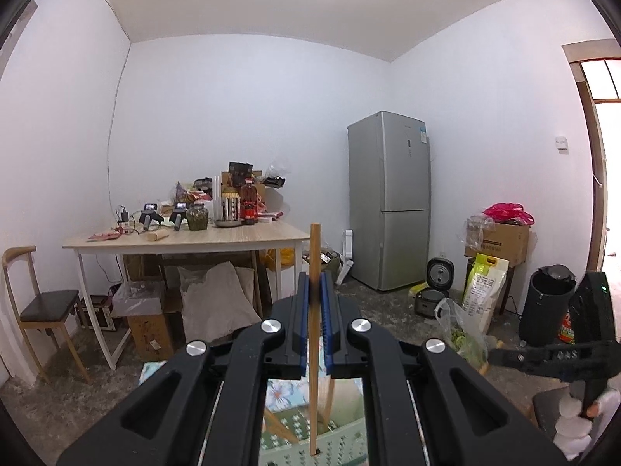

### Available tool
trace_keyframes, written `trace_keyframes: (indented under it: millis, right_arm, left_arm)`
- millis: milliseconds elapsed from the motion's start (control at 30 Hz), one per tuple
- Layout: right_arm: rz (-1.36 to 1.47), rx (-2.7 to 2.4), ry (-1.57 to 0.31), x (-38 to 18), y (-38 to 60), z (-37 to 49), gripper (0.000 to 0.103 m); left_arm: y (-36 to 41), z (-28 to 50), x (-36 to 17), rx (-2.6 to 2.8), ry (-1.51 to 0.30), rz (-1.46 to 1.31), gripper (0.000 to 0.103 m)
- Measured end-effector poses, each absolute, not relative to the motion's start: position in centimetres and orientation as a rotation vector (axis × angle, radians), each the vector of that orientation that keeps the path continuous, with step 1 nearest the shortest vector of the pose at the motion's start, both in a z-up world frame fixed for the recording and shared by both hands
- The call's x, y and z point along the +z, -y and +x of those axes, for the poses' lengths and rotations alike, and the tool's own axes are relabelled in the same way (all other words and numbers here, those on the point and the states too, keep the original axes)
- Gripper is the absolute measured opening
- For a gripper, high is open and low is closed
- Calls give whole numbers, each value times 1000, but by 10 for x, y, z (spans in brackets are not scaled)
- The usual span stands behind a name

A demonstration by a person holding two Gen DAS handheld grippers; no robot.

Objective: Organize utensils
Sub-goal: 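Raise both held chopsticks upright and carry them above the green basket, then lower the chopsticks into the basket and open both tools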

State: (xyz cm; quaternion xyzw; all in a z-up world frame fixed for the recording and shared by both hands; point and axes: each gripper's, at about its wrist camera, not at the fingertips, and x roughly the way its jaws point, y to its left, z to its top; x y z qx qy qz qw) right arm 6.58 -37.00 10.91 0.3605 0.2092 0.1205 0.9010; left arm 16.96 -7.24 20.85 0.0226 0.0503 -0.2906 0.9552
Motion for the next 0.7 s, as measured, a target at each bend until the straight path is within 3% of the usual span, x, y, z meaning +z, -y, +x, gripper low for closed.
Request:
trace_keyframes:
  millis: [700]
  right_arm:
    - [740,217,-441,109,374,72,4]
  left_arm:
    - [85,265,174,-505,-194,-60,5]
